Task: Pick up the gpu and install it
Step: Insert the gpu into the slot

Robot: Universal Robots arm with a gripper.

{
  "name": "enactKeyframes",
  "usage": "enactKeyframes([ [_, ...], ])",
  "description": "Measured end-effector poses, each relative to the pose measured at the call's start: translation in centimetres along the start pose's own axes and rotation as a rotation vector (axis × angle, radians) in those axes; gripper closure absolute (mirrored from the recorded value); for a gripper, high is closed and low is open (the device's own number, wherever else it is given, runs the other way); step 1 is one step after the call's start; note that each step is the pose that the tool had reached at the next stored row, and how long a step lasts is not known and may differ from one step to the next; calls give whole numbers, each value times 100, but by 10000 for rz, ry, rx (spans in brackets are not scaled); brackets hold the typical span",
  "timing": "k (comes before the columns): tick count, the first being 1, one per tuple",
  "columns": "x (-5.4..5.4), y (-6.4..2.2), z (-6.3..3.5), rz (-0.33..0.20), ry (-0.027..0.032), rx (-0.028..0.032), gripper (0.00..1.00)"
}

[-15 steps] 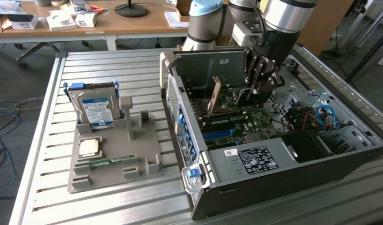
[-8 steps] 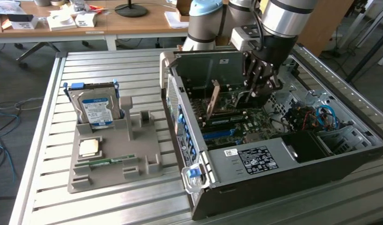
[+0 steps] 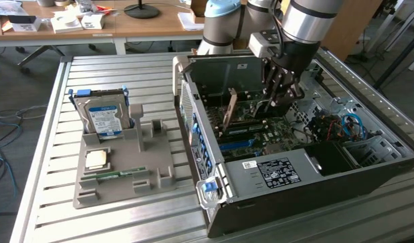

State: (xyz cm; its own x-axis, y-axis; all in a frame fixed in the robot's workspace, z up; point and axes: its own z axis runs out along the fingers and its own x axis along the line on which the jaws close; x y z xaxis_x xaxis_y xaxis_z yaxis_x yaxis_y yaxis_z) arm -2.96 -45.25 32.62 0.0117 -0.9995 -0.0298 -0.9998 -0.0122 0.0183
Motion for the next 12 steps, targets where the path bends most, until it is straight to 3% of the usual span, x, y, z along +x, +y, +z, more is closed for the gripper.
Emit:
enactKeyframes([
  [12,2,-1,60,0,3,-1,74],
])
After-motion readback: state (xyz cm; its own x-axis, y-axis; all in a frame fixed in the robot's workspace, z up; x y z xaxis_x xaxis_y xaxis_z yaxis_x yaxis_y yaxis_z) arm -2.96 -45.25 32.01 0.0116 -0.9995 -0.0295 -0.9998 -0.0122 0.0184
